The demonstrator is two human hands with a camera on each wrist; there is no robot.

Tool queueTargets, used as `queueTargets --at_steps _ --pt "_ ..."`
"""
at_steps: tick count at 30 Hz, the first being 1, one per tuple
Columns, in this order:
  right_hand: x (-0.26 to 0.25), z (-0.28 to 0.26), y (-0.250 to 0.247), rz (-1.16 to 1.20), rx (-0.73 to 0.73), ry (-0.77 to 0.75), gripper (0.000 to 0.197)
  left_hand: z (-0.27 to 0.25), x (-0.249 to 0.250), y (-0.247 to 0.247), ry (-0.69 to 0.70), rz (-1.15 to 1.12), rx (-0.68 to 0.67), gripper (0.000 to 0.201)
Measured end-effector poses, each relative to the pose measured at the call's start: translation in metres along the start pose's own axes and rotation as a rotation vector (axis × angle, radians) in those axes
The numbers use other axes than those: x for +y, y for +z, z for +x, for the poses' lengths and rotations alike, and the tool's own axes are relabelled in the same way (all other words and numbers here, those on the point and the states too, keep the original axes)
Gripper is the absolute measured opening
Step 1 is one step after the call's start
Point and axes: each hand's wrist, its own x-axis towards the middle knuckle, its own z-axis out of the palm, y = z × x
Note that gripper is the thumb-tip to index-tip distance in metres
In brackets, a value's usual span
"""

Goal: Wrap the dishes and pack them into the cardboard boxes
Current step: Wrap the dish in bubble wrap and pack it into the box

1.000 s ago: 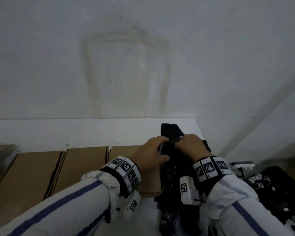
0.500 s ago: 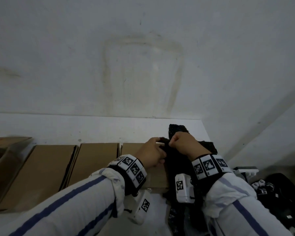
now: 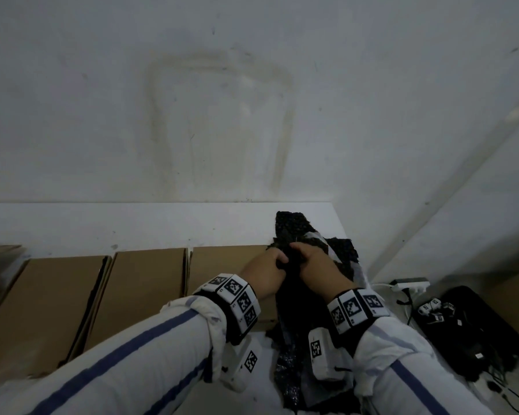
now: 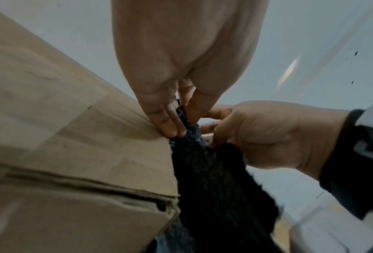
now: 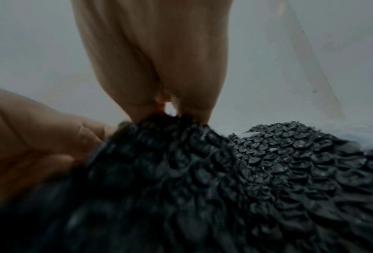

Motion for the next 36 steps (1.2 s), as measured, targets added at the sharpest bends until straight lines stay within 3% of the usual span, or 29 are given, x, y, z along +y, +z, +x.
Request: queueTargets --at_steps 5,9,12,15,17,19,21,26,29,33,36 --pt "0.007 0.001 -0.029 0.102 0.366 0.177 0.043 0.003 0.002 0.001 -0.018 0.162 -0.052 0.043" --pt "-0.008 0.001 -0.052 0.326 0.601 0.164 0.041 0.001 0.007 -0.003 -0.016 0.185 -0.122 0.049" --pt "-0.027 0.003 -0.052 0.514 0.66 0.106 0.038 -0.003 0.006 -0.005 -0.018 0.101 -0.109 0.039" --pt "-0.047 0.003 -0.04 0.691 0.587 0.096 0.042 -0.01 0.004 -0.008 0.058 0.053 0.12 0.015" --pt "-0.061 0.003 -0.029 0.802 0.508 0.098 0.042 -0.016 0.003 -0.018 0.118 -0.082 0.258 0.028" --pt "-0.079 0.004 -0.015 0.907 0.411 0.084 0.039 -0.024 0.0 -0.034 0.174 -0.275 0.254 0.053" --pt "-0.098 0.007 0.002 0.975 0.295 0.081 0.035 -0.033 -0.008 -0.054 0.182 -0.387 0.231 0.066" --pt "-0.161 0.009 0.045 1.116 0.034 0.021 0.03 -0.058 -0.046 -0.108 0.103 -0.413 0.331 0.041" --pt "-0.201 0.008 0.066 0.887 -0.009 -0.165 0.03 -0.081 -0.076 -0.149 0.077 -0.411 0.453 0.027" --pt "-0.253 0.003 0.098 0.39 -0.32 -0.352 0.069 -0.112 -0.123 -0.21 0.016 -0.488 0.631 0.022" --pt "-0.298 -0.002 0.133 0.201 -0.409 -0.443 0.075 -0.139 -0.157 -0.251 -0.044 -0.595 0.654 0.022"
